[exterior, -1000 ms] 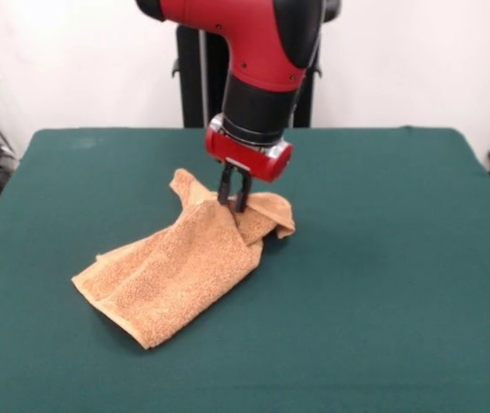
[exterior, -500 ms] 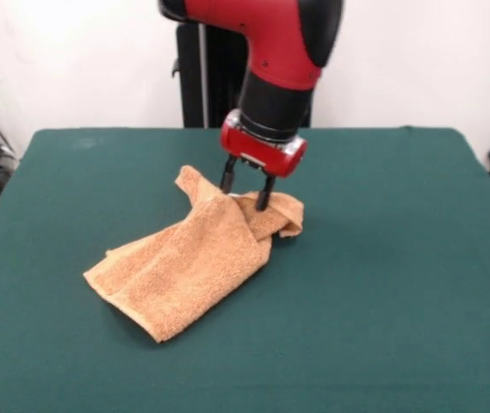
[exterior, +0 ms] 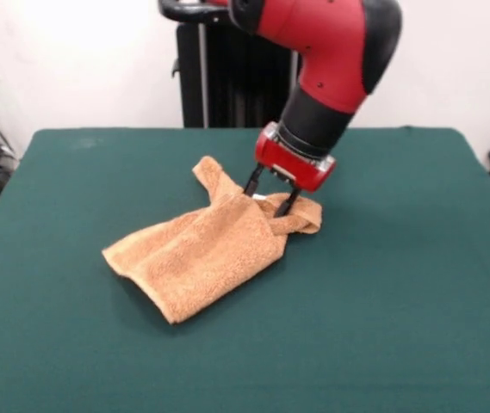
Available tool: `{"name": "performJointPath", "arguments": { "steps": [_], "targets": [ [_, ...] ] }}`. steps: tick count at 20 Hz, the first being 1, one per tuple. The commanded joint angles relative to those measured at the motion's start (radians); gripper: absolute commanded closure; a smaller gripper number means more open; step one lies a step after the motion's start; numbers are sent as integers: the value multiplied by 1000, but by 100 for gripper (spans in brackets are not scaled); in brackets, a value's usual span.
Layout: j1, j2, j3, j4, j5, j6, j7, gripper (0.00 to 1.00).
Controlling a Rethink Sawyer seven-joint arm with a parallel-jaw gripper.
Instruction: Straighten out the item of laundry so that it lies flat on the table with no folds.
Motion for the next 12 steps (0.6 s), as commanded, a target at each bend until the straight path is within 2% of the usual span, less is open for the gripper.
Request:
{"name": "performJointPath", "arguments": {
  "steps": [1, 8, 12],
  "targets": [
    [111, 289, -35, -103, 197, -233, 352, 0],
    [65, 305, 20, -107, 224, -295, 287, 0],
    [6, 284, 93, -102, 178, -369, 245, 0]
  ]
}}
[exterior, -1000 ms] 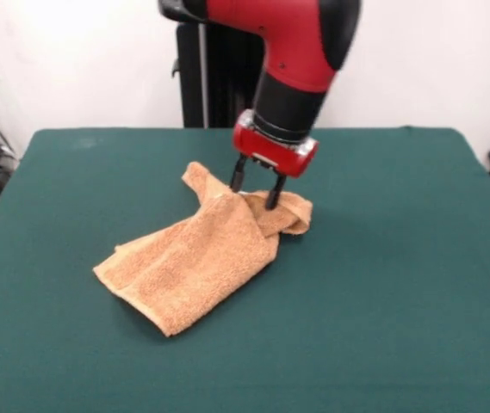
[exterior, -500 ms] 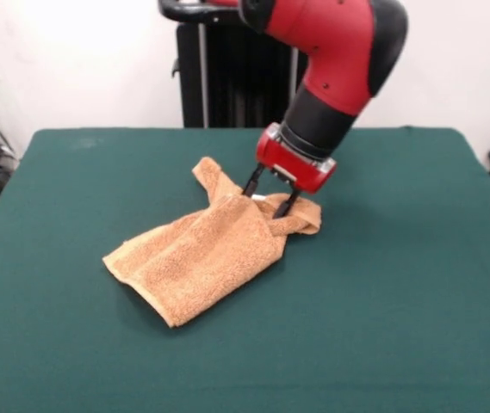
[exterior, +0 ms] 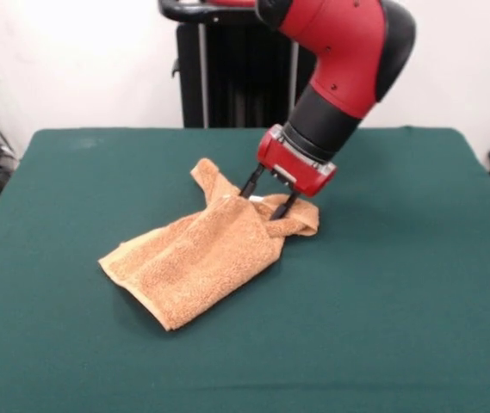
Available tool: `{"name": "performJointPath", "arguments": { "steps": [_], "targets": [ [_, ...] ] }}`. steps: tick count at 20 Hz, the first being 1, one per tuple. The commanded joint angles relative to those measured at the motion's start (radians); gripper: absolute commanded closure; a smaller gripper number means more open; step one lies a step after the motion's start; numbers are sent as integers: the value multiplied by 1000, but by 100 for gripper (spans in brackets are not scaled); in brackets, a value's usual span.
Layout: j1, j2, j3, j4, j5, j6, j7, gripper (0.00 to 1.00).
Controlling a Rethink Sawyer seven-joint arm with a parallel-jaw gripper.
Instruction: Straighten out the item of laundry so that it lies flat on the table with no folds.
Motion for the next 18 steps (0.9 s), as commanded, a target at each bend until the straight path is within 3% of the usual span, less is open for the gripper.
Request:
{"name": "performJointPath", "arguments": {
  "steps": [1, 6, 9, 14, 18],
  "targets": [
    [-110, 186, 212, -105, 58, -269, 191, 0],
    [-112, 202, 195, -137, 92, -80, 164, 0],
    [-189, 199, 275, -133, 60, -74, 116, 0],
    [-451, 240, 552, -136, -87, -195, -13, 0],
    [-705, 297, 807, -141, -287, -224, -143, 0]
  ]
}}
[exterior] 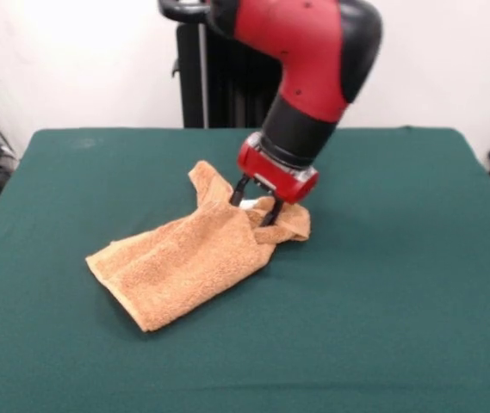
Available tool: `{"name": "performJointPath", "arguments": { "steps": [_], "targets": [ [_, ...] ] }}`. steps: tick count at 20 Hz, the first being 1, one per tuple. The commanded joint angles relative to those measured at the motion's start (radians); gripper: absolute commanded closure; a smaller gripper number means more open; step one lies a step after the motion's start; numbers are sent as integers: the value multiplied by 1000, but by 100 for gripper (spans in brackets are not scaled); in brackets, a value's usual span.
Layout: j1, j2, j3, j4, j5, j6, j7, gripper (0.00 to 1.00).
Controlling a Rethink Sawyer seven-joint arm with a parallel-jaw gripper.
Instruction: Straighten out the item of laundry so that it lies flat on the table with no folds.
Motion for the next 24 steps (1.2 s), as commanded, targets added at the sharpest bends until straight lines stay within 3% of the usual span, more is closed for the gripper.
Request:
{"name": "performJointPath", "arguments": {
  "steps": [1, 4, 8, 13, 17, 18, 24],
  "targets": [
    [-521, 421, 677, -150, -252, -278, -152, 0],
    [-551, 427, 712, -159, -384, -357, -110, 0],
    [-522, 414, 691, -170, -465, -422, -30, 0],
    [-334, 396, 502, -187, -380, -628, 136, 0],
    [-322, 409, 490, -190, -365, -686, 151, 0],
    [-336, 410, 505, -191, -381, -677, 147, 100],
    [-232, 386, 407, -174, -240, -626, 227, 100]
  ]
}}
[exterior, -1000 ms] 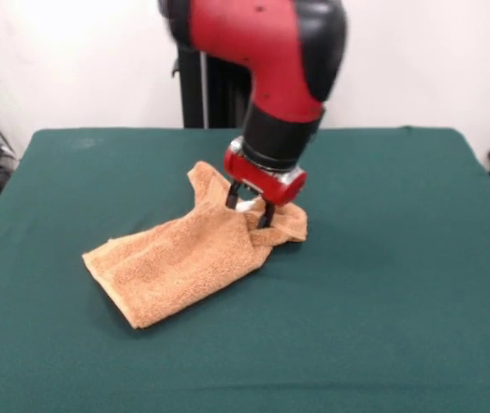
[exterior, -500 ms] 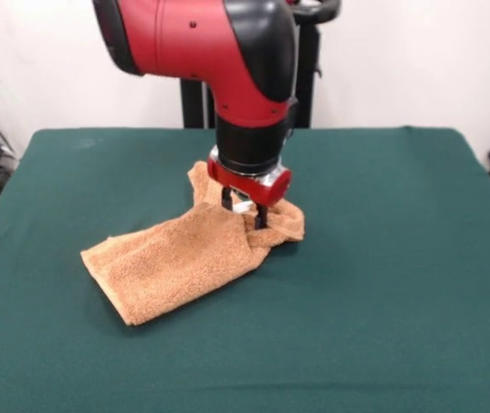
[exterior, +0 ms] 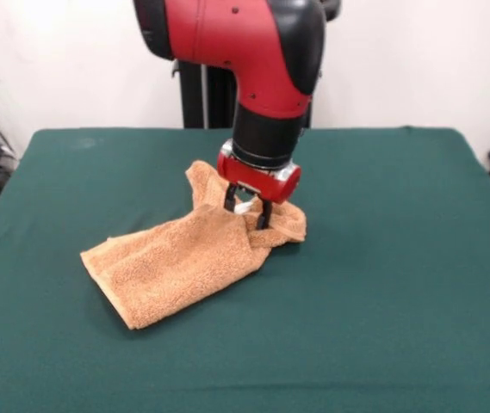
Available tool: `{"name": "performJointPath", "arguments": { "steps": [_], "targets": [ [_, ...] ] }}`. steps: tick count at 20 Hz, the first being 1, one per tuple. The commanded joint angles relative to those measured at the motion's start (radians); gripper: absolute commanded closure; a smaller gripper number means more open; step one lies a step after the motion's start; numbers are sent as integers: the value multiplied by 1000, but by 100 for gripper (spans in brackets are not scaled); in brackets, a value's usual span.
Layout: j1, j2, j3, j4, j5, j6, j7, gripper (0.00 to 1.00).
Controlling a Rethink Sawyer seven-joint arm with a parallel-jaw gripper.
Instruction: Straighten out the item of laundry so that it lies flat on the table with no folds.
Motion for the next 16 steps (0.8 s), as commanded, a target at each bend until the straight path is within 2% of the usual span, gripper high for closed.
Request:
{"name": "performJointPath", "arguments": {
  "steps": [1, 10, 14, 16],
  "targets": [
    [75, 515, 103, -193, 88, -699, 236, 100],
    [22, 507, 151, -199, 18, -691, 181, 100],
    [78, 494, 96, -190, 96, -631, 196, 100],
    [90, 490, 83, -191, 106, -608, 193, 100]
  ]
}}
